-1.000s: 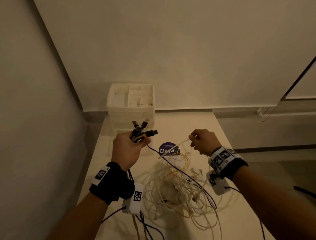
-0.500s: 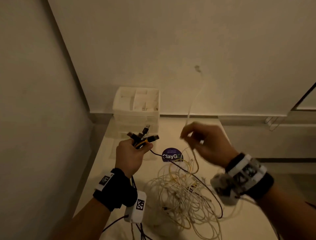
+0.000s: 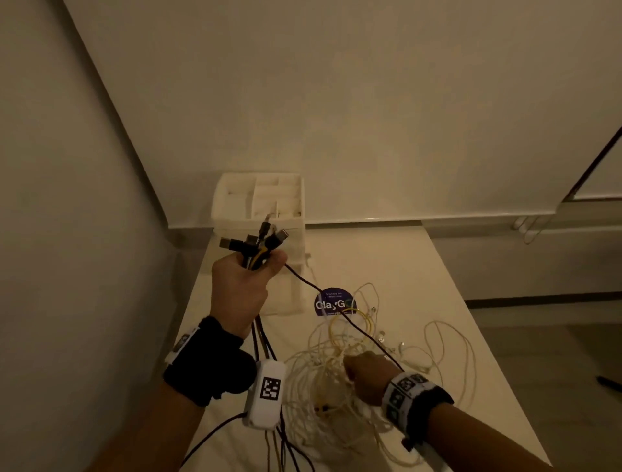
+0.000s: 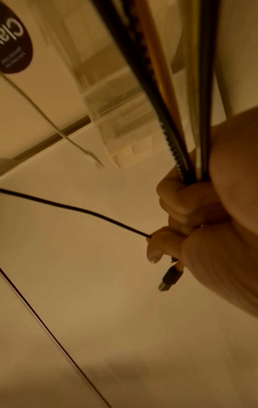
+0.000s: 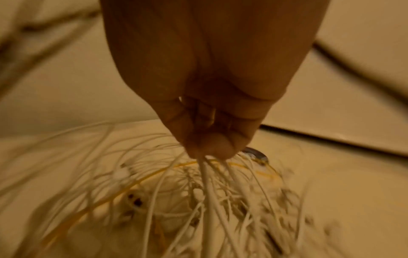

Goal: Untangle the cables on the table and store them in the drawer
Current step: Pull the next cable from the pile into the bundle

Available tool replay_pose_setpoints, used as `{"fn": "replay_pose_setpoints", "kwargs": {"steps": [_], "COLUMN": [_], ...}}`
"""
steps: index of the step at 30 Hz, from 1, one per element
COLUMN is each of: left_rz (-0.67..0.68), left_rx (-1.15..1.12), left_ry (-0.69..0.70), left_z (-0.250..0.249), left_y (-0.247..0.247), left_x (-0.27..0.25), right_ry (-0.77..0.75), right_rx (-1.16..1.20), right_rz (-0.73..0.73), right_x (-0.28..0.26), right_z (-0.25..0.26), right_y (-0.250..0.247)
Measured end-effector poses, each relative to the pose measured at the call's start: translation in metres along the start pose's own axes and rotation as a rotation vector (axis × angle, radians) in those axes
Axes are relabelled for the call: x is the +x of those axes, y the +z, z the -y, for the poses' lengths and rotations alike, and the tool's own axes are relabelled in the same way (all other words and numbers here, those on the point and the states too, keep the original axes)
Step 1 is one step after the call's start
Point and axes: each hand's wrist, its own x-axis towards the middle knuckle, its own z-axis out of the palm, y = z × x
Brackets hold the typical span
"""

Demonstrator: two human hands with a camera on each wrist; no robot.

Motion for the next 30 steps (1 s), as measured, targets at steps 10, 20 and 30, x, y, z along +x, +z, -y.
{"fn": "replay_pose_setpoints", "kwargs": {"steps": [10, 20, 30], "left_rz": [0.078, 0.157, -0.098], "left_rx": [0.098, 0.003, -0.286], "left_ry": [0.127, 0.069, 0.15], "left_z": [-0.008, -0.007, -0.028], "left_y": [-0.012, 0.002, -0.031], "left_x": [-0.025, -0.034, 0.0], "right_ry": [0.002, -0.272, -0.063], "right_rx": [0.297, 0.595, 0.778], "right_rz": [-0.264, -0.673, -0.428], "right_x": [-0.031, -0.077, -0.077], "right_z": [0.03, 0.048, -0.057], "right_y": [-0.011, -0.049, 0.015]}}
